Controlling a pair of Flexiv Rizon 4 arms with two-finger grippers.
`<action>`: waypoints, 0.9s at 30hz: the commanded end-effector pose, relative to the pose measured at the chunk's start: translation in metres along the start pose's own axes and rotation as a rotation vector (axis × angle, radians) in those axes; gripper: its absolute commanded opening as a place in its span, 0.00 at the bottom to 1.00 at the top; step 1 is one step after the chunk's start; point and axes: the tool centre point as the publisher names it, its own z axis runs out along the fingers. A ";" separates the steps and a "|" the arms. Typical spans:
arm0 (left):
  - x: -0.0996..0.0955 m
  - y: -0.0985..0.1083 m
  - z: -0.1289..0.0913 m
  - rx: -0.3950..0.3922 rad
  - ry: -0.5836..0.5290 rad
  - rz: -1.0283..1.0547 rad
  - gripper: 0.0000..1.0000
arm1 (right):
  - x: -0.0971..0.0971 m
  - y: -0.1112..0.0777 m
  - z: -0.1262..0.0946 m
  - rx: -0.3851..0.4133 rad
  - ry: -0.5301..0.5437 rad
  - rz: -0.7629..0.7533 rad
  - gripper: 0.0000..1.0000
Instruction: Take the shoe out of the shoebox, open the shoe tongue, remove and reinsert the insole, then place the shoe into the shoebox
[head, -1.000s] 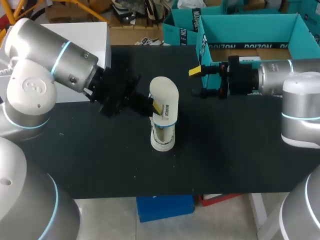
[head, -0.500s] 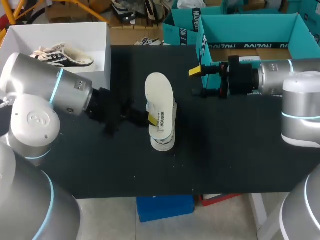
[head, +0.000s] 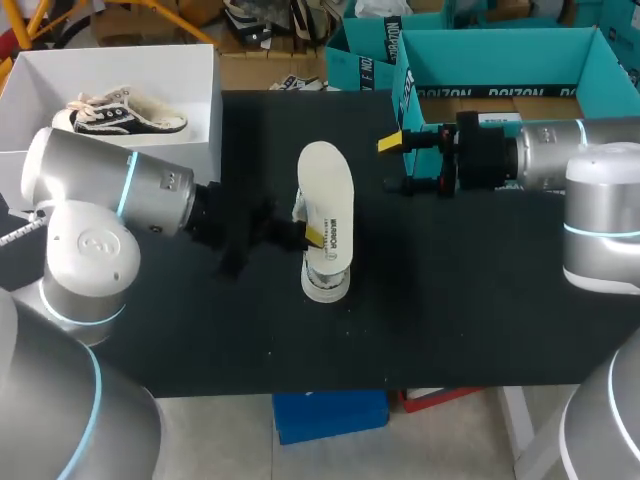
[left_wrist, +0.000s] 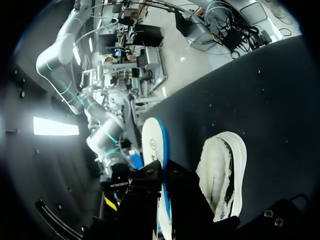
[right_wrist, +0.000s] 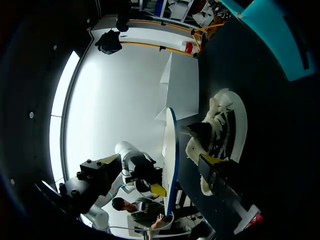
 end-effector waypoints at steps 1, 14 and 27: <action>0.000 0.008 0.006 0.004 -0.014 0.018 0.00 | -0.001 0.000 0.002 -0.003 -0.001 0.000 1.00; -0.016 0.022 0.003 -0.019 -0.018 0.026 0.00 | -0.001 0.000 0.002 -0.003 -0.001 0.000 1.00; -0.016 0.022 0.003 -0.019 -0.018 0.026 0.00 | -0.001 0.000 0.002 -0.003 -0.001 0.000 1.00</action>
